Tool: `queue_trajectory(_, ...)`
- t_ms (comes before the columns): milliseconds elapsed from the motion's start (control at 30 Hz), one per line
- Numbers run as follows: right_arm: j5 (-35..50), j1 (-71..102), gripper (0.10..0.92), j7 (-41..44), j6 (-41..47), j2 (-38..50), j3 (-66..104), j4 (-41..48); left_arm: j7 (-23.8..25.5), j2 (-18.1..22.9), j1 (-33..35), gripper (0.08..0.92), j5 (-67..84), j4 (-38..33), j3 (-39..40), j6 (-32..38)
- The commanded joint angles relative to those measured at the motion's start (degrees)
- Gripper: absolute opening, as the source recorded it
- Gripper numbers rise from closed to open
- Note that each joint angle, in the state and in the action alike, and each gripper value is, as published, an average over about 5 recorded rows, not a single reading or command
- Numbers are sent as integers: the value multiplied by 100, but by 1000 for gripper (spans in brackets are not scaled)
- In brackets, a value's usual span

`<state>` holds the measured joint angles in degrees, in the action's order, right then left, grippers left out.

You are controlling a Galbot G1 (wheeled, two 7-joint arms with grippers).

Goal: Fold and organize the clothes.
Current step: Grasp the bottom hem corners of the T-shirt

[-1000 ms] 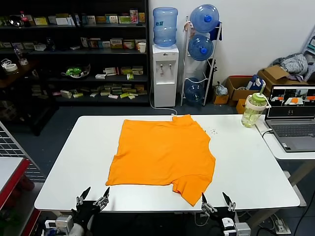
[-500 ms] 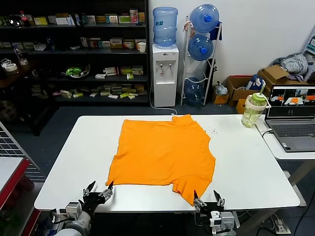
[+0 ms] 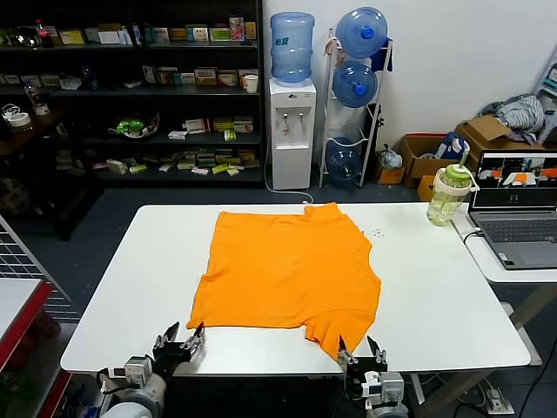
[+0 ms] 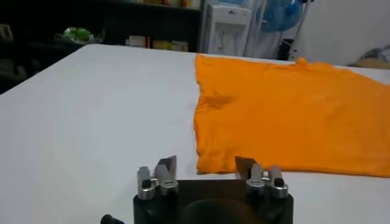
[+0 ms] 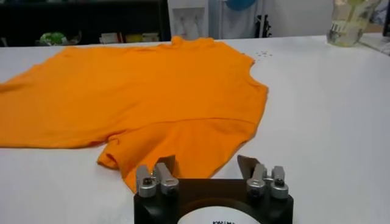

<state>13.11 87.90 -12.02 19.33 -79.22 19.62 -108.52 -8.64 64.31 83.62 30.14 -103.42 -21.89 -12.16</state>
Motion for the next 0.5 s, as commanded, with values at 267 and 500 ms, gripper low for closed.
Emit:
queue_trajectory(267,28,4,285,-1,-12,-12,-23,36,12,37,-80,344,-16,79,86,-5)
queue_trajectory(500,115,75,126,-7,-62,25,-10,-103,0,56,-68,146,-15,-5,96,13)
